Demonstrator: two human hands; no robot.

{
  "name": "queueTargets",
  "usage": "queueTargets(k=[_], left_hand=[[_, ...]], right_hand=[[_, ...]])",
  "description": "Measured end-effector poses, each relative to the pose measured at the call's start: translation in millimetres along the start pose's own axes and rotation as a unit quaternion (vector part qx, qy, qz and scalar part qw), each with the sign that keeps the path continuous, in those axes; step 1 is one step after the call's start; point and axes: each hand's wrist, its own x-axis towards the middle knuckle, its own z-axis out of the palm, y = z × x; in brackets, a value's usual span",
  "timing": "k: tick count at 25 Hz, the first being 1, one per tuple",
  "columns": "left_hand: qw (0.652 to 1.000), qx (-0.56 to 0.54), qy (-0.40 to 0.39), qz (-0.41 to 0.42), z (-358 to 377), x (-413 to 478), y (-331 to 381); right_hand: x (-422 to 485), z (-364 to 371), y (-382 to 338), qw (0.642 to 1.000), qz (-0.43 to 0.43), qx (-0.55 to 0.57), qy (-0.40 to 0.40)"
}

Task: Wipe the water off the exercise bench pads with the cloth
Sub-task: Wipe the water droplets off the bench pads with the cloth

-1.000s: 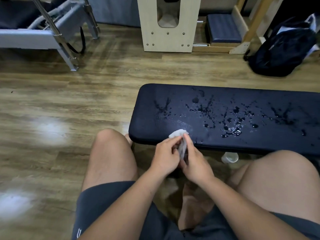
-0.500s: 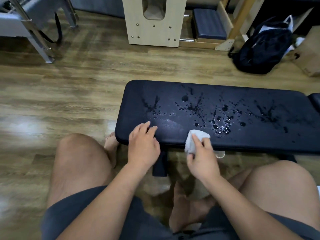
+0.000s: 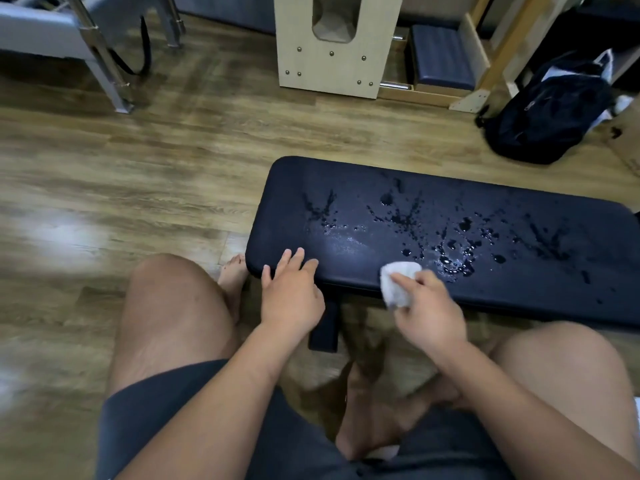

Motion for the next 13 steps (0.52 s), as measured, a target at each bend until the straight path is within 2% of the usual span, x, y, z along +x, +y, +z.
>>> queueTargets(k=[2, 4, 7, 9, 13], left_hand=[[0.999, -0.007, 0.037, 0.001, -6, 9, -10], [0.998, 0.012, 0.061, 0.015, -9, 14, -19], [0.997, 0.044, 0.035, 0.052, -4, 5, -22], [0.997, 0.053, 0.019, 0.061, 2, -1, -22], [0.990, -0.004, 0.118, 0.072, -4, 31, -31]], right_hand=[[-5, -4, 17, 0.997, 0.063, 0.032, 0.010], [-6, 3, -6, 0.996, 0.061, 0.061, 0.015], [4, 17, -66, 0.998, -0.031, 0.054, -0.011], [22, 12, -85, 0.995, -0.092, 0.009, -0.043], [52, -12, -72, 0.978, -0.163, -0.083, -0.098]])
